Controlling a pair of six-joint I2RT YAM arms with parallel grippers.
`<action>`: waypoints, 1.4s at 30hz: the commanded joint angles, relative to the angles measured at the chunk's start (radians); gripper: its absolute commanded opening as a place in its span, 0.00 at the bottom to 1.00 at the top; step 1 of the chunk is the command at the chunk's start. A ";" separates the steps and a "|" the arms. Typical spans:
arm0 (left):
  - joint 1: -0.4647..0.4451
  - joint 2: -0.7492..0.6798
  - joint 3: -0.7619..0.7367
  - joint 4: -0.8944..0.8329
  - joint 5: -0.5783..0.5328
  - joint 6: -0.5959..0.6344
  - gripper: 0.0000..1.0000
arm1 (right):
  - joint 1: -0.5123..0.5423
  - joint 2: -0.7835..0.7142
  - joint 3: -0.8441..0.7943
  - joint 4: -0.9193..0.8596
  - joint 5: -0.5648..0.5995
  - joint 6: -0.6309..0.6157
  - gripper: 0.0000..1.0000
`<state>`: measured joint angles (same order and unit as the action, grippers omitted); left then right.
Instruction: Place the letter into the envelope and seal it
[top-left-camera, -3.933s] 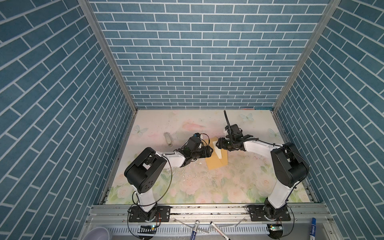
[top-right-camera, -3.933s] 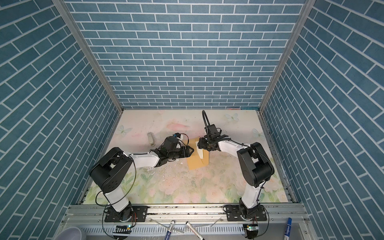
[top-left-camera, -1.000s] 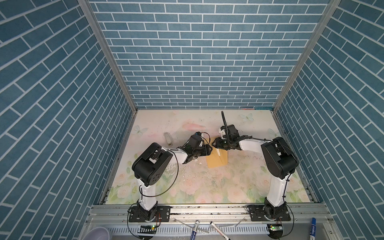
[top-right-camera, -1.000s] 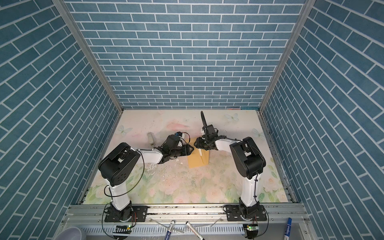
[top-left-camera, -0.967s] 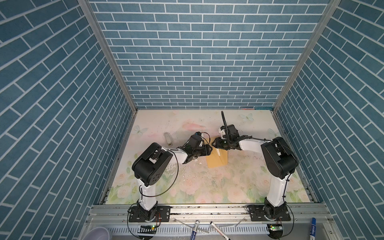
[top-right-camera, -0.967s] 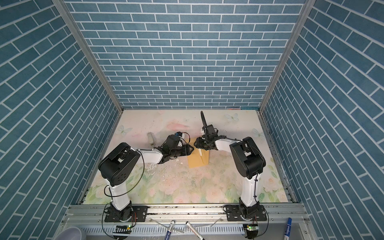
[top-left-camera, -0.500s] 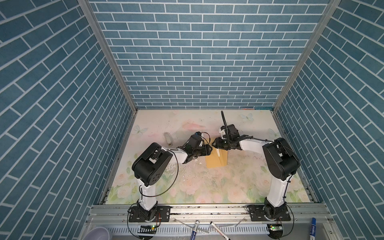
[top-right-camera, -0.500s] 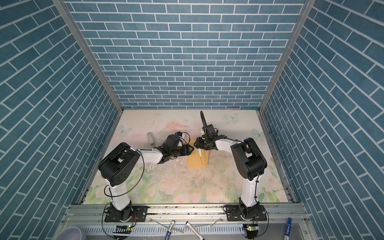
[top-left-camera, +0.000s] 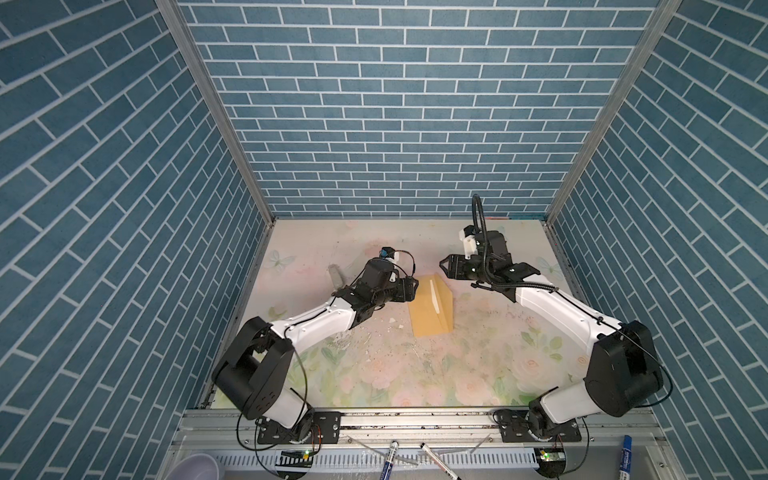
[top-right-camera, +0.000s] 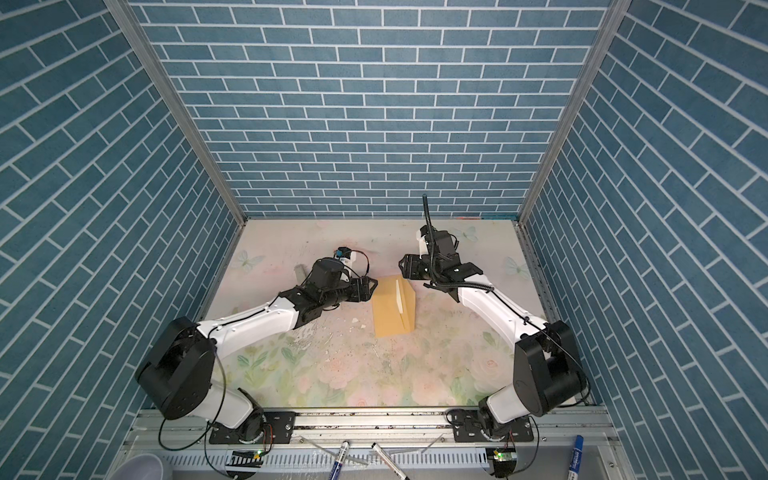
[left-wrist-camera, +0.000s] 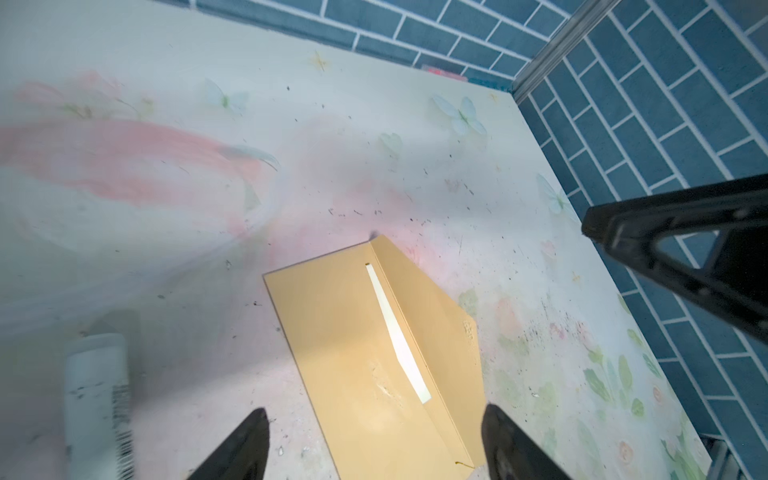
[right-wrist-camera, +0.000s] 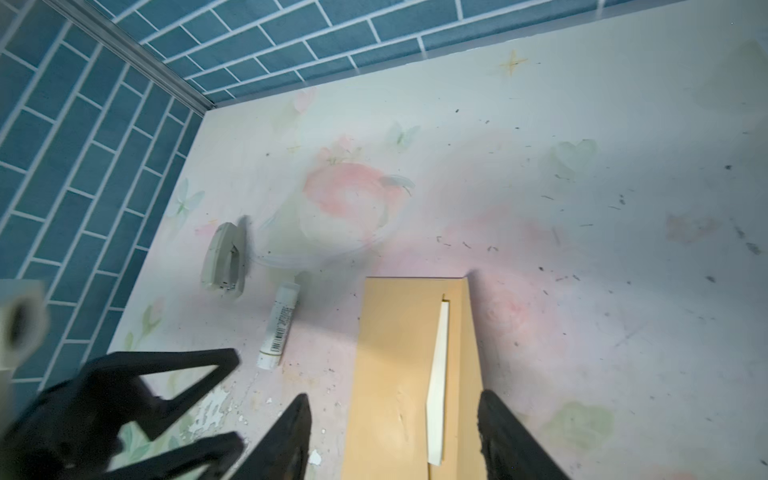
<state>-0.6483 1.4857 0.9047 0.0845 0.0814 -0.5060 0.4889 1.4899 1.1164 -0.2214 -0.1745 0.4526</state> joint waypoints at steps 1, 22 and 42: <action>0.002 -0.071 0.004 -0.131 -0.121 0.103 0.84 | -0.018 0.006 0.011 -0.087 0.031 -0.060 0.66; 0.105 -0.272 -0.160 -0.133 -0.229 0.189 1.00 | -0.024 0.299 0.072 -0.082 -0.101 -0.007 0.50; 0.167 -0.070 -0.116 -0.200 -0.148 0.145 0.98 | -0.024 0.328 -0.001 0.031 -0.160 0.120 0.00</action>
<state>-0.4900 1.3918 0.7521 -0.0841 -0.0933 -0.3481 0.4664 1.8179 1.1358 -0.2214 -0.3195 0.5282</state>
